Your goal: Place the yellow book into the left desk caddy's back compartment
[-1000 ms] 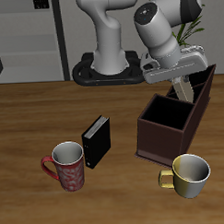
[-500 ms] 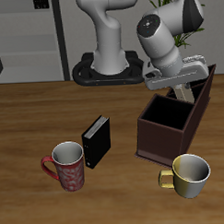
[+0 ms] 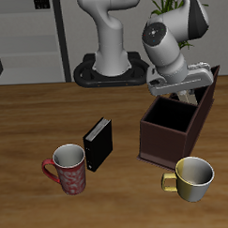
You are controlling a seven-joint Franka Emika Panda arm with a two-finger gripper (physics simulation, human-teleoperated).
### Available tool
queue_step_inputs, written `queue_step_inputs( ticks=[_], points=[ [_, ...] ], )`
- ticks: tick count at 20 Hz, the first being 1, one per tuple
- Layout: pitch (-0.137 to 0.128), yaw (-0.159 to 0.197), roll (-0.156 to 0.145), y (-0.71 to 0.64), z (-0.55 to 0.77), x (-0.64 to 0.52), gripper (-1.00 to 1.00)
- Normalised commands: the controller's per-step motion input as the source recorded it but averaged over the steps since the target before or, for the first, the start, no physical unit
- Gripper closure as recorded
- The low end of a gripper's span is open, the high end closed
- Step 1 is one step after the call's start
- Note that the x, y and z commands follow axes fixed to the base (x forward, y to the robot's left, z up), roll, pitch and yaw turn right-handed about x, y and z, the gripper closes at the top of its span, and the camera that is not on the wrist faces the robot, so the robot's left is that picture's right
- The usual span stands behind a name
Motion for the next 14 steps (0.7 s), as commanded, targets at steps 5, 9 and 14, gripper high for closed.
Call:
queue_step_inputs(
  ticks=[5, 9, 14],
  points=[
    [0.003, -0.022, 0.011, -0.02, 0.04, 0.04, -1.00],
    [-0.022, -0.017, -0.006, -0.06, 0.12, -0.01, -1.00],
    [-0.007, -0.015, 0.000, -0.05, 0.08, 0.00, -1.00]
  ],
)
